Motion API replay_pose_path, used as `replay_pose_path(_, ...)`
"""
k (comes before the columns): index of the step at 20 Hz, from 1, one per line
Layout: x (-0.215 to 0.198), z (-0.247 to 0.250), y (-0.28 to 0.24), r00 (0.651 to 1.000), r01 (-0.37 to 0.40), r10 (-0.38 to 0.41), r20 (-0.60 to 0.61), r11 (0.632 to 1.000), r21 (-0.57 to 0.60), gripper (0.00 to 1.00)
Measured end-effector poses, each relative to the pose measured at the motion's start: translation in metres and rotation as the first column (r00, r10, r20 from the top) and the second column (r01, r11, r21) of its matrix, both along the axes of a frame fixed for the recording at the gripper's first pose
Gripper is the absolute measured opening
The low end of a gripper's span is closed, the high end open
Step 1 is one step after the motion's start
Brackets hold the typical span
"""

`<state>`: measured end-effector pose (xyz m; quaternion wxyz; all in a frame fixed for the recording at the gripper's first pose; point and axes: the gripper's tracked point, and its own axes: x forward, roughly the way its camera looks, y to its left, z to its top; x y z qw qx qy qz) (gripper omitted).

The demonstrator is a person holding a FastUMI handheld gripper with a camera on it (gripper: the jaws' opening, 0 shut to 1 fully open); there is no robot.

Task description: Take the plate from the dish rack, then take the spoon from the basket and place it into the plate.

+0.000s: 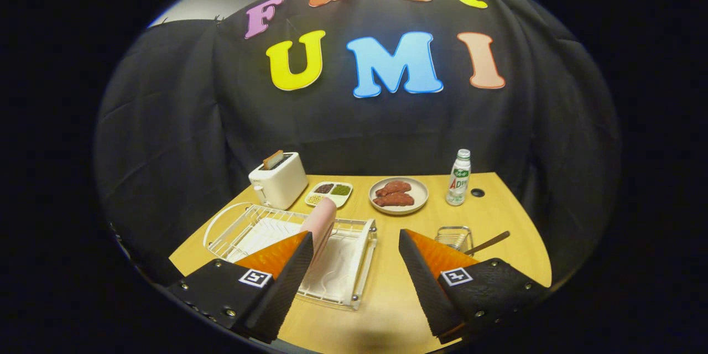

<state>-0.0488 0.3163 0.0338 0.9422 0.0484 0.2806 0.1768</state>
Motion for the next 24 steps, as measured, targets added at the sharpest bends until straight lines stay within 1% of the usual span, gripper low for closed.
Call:
replay_pose_path(4, 0.017, -0.020, 0.032, 0.988, -0.004, 0.010, -0.154, 0.999, 0.035, 0.95)
replay_pose_path(8, 0.039, -0.043, 0.055, 0.961, -0.021, 0.027, -0.274, 1.000, 0.023, 0.96)
replay_pose_path(10, 0.049, -0.058, 0.066, 0.937, -0.026, 0.029, -0.349, 1.000, 0.014, 0.95)
replay_pose_path(12, 0.058, -0.073, 0.071, 0.905, -0.035, 0.029, -0.423, 0.999, -0.008, 0.91)
replay_pose_path(14, 0.068, -0.086, 0.077, 0.881, -0.040, 0.027, -0.472, 0.999, -0.016, 0.91)
replay_pose_path(16, 0.073, -0.098, 0.081, 0.857, -0.045, 0.026, -0.515, 0.999, -0.025, 0.88)
replay_pose_path(22, 0.075, -0.125, 0.096, 0.780, -0.099, 0.032, -0.625, 0.992, -0.073, 0.89)
replay_pose_path(23, 0.074, -0.133, 0.099, 0.766, -0.102, 0.031, -0.643, 0.992, -0.073, 0.74)
replay_pose_path(24, 0.073, -0.139, 0.102, 0.749, -0.104, 0.029, -0.662, 0.992, -0.075, 0.73)
